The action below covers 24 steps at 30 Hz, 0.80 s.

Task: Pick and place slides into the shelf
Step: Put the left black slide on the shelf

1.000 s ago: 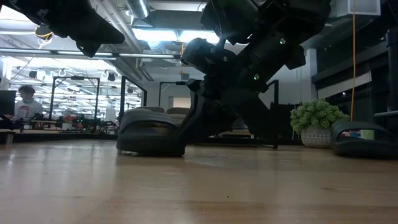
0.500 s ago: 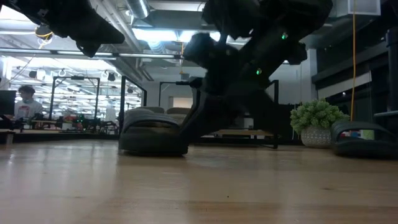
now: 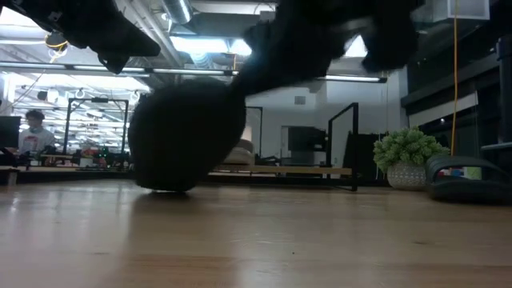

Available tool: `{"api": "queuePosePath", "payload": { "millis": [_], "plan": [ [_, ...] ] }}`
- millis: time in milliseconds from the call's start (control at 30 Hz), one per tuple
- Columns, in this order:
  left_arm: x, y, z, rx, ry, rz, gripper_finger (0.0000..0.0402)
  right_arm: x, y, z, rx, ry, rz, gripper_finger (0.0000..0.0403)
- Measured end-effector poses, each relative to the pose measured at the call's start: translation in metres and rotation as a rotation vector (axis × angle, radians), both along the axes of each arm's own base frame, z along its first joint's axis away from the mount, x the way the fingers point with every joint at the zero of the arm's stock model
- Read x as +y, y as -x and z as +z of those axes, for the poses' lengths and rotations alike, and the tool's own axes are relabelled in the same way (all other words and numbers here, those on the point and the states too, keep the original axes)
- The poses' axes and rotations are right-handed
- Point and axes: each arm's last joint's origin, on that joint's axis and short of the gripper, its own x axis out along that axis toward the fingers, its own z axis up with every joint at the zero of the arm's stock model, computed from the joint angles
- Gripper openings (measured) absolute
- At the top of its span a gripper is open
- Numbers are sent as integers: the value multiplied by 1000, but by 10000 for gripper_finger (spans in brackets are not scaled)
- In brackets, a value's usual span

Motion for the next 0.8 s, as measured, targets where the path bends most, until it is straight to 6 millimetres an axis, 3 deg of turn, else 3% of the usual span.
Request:
{"api": "queuePosePath", "payload": {
  "millis": [333, 800],
  "plan": [
    [0, 0, 0, 0, 1, 0, 4, 2, 21, 50, -91, 83, -89, 6],
    [0, 0, 0, -2, 5, 1, 4, -21, 55, 94, -108, 290, -280, 6]
  ]
}}
